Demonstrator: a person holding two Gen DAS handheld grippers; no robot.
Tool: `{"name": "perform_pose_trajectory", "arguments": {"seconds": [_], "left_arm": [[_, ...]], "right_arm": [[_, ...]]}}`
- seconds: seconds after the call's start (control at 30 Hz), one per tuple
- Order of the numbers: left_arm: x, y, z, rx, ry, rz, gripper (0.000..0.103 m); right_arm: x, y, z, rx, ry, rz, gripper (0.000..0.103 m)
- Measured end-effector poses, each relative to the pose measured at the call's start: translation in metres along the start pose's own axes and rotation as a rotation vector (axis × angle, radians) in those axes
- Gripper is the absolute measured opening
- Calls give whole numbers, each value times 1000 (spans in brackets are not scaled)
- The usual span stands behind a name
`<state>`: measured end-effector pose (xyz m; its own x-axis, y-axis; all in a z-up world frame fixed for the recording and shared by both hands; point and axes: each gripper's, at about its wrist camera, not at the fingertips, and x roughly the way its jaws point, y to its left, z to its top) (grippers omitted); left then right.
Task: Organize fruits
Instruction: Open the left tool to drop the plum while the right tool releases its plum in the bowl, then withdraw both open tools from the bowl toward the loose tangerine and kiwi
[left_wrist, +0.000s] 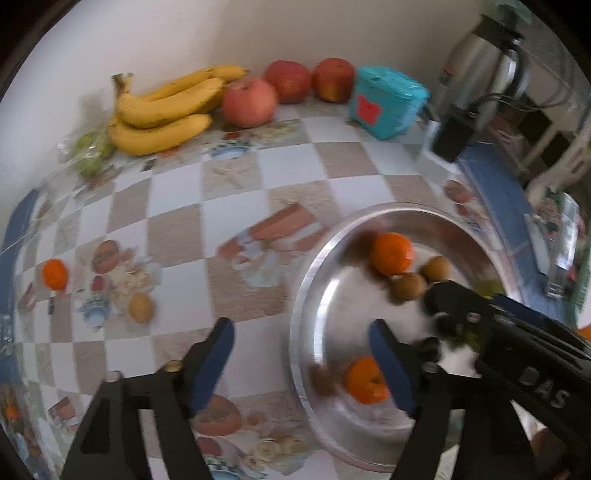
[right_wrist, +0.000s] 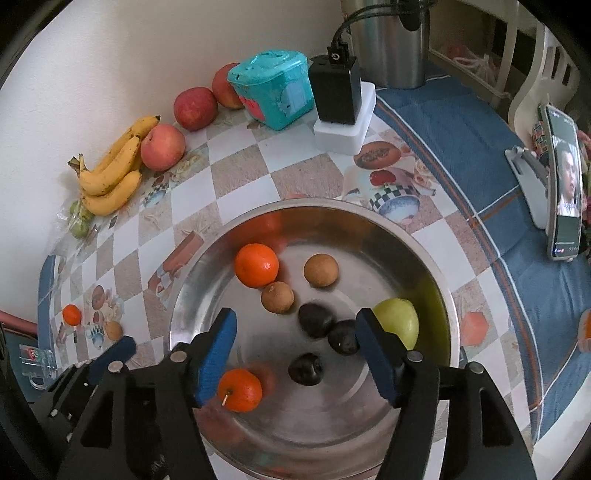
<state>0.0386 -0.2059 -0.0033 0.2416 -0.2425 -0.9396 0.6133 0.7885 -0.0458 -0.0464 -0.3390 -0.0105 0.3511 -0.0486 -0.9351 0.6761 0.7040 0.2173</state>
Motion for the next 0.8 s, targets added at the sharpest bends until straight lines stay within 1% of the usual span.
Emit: {"name": "perform_pose_trajectory", "arguments": {"seconds": [0.07, 0.13, 0.17, 0.23, 0.3, 0.47, 0.7, 0.8], "left_arm": [[1, 8, 1, -16, -6, 59, 87], [2, 17, 2, -40, -4, 84, 88], [2, 24, 3, -67, -2, 100, 89], [2, 34, 3, -108, -3, 125, 98], [0, 48, 4, -159, -14, 155, 101], [-8, 71, 4, -256, -38, 161, 101], [-9, 88, 3, -312, -42, 170, 101], [-9, 90, 2, -314, -38, 189, 101]], "right_arm": [[0, 1, 0, -9, -2, -8, 72], [1, 2, 0, -15, 0, -12, 72], [1, 3, 0, -19, 1, -13, 72], [1, 6, 0, -28, 2, -13, 72], [1, 9, 0, -40, 0, -13, 72], [2, 21, -2, -80, 4, -14, 72], [1, 31, -3, -112, 1, -10, 72], [2, 32, -3, -116, 2, -12, 72]]}}
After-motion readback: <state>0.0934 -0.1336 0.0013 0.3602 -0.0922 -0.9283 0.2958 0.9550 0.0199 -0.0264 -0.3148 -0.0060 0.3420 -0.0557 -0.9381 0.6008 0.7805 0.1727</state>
